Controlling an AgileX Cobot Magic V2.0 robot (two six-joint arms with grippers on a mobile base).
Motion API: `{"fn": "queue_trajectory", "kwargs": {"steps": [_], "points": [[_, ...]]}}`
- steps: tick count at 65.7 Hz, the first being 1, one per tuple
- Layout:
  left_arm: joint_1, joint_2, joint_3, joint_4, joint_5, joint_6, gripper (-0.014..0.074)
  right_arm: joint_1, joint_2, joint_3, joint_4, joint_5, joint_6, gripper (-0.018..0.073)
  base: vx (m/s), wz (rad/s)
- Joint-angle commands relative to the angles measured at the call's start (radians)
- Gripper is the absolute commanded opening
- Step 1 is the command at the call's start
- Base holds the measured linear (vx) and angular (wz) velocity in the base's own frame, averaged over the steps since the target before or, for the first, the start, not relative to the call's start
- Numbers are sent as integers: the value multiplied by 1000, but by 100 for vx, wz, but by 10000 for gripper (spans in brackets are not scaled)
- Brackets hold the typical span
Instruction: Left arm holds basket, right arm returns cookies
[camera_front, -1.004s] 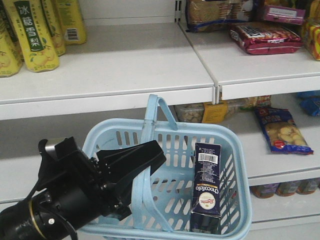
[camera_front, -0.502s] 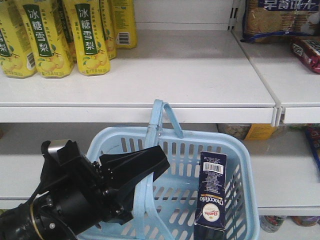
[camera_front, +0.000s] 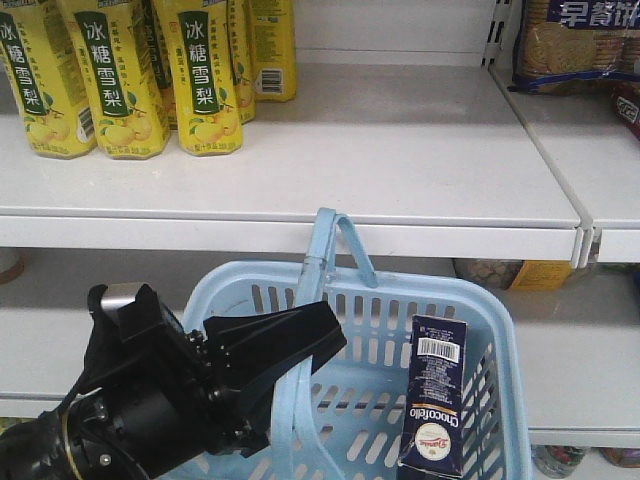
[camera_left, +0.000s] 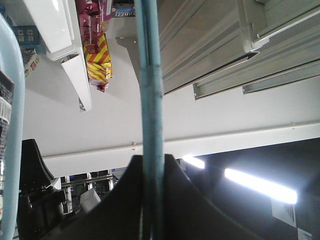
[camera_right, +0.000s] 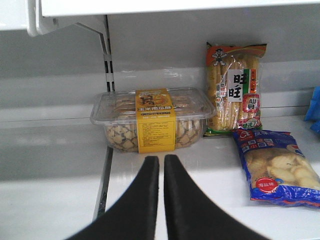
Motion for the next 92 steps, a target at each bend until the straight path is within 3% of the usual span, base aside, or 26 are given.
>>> {"fn": "queue_trajectory", "kwargs": {"steps": [1,92], "points": [[3,-30,-36,-76,-130,22,-3,-6,-12,18,-4,-73,-3,-11,0,-1],[3,-30,-36,-76,-130,22,-3,-6,-12,18,-7,-101,-3,-11,0,0]]}}
